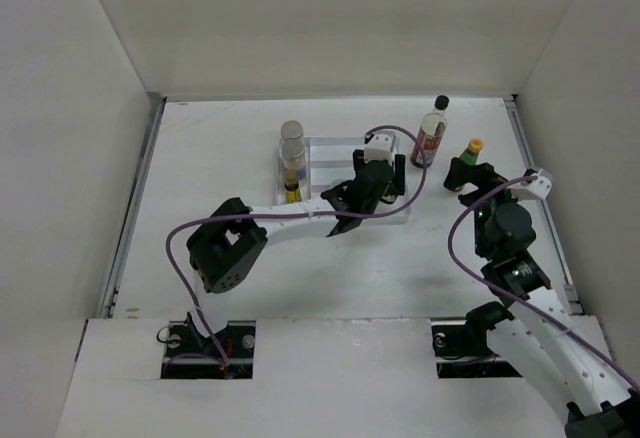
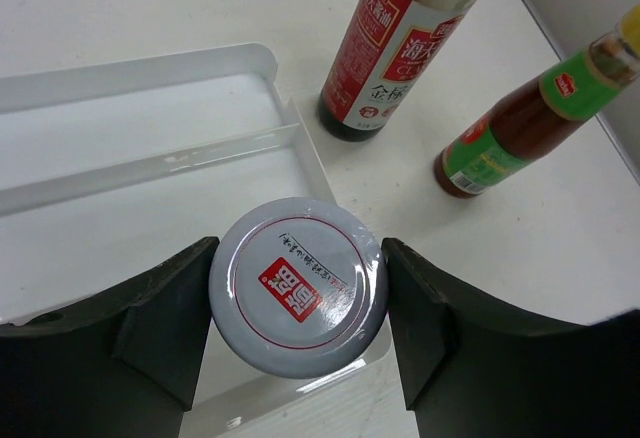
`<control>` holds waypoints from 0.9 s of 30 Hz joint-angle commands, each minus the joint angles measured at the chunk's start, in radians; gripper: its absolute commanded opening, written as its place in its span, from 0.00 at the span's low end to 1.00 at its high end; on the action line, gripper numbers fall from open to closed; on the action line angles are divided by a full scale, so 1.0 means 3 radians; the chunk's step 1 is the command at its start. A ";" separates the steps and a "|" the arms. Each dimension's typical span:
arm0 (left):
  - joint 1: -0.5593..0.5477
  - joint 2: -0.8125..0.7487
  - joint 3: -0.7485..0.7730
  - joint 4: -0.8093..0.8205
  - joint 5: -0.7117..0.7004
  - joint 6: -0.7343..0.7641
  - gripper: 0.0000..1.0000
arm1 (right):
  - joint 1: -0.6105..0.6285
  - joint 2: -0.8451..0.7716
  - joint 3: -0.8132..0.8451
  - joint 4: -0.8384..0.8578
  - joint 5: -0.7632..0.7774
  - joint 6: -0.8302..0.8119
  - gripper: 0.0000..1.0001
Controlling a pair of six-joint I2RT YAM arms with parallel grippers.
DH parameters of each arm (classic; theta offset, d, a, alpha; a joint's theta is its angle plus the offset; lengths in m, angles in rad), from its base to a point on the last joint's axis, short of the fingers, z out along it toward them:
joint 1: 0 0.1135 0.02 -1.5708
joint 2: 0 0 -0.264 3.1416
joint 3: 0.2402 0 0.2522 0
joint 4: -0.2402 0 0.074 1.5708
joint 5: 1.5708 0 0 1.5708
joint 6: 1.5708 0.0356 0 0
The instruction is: Organize the condiment bottles
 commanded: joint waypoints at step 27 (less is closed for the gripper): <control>-0.0102 -0.0132 -0.0278 0.0903 -0.0132 0.0152 0.94 | 0.0003 0.0172 0.0297 -0.0095 -0.0200 -0.0109 0.98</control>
